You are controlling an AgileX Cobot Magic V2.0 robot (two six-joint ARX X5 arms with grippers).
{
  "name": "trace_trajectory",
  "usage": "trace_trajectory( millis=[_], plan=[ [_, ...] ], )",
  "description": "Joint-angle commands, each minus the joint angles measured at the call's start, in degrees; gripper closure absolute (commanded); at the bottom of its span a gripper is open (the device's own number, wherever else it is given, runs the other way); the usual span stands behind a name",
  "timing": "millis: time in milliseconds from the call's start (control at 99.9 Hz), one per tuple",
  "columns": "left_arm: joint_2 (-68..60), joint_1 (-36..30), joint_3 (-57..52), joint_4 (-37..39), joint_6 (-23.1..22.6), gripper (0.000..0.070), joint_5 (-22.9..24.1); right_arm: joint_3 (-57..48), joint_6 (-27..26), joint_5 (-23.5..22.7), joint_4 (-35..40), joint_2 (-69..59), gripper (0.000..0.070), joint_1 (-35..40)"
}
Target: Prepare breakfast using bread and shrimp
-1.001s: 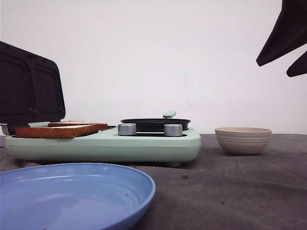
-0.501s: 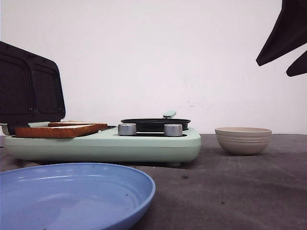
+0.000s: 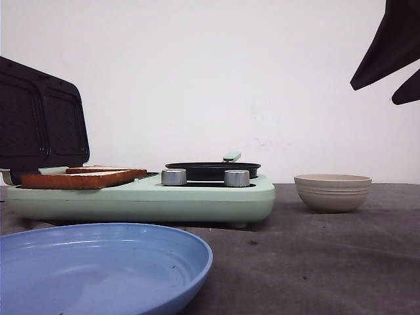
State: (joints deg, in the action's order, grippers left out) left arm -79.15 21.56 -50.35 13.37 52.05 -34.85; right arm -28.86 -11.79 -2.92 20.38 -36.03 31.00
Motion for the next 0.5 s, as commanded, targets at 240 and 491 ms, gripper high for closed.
trace_trajectory(
  millis=[240,491],
  plan=[
    [-1.5,-1.0,-0.8,4.0,1.2,0.0528,-0.3,-0.2,0.7,1.5,-0.9,-0.2,0.0302,0.3],
    [-2.6,-2.4,-0.8,4.4,1.2,0.0693,-0.1,-0.2,0.7,1.5,-1.1,-0.2,0.0302,0.3]
  ],
)
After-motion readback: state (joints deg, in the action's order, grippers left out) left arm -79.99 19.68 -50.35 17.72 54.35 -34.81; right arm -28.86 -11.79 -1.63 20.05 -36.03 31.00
